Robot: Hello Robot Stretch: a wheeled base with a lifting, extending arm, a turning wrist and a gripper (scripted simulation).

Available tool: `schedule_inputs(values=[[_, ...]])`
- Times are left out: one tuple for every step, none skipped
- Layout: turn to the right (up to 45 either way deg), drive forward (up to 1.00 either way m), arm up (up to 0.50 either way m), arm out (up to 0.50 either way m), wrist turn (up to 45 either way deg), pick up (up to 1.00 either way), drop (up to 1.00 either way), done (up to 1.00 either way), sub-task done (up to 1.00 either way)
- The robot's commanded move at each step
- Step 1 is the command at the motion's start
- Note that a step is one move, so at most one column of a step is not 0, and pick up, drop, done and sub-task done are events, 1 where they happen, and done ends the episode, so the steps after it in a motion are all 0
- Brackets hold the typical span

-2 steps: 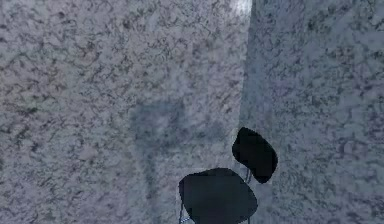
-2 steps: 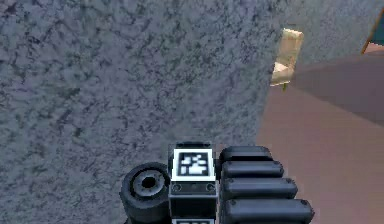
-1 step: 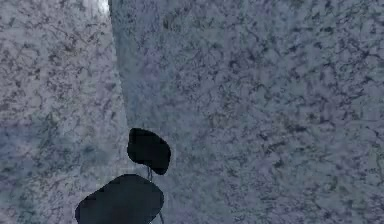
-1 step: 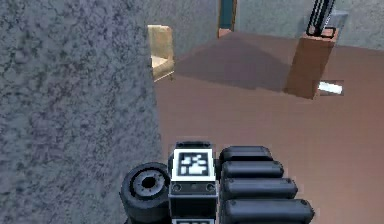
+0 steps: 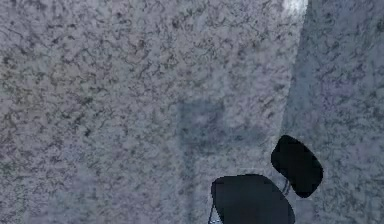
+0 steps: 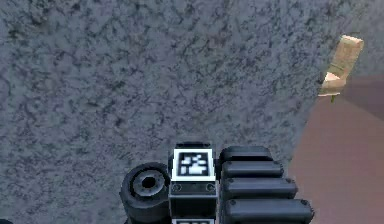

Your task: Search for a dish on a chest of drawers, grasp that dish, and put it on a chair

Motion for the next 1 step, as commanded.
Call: schedule_inputs(values=[[-27.0, 0.00, 0.00, 0.00, 0.0, 0.00, 0.00, 0.00, 0.00]])
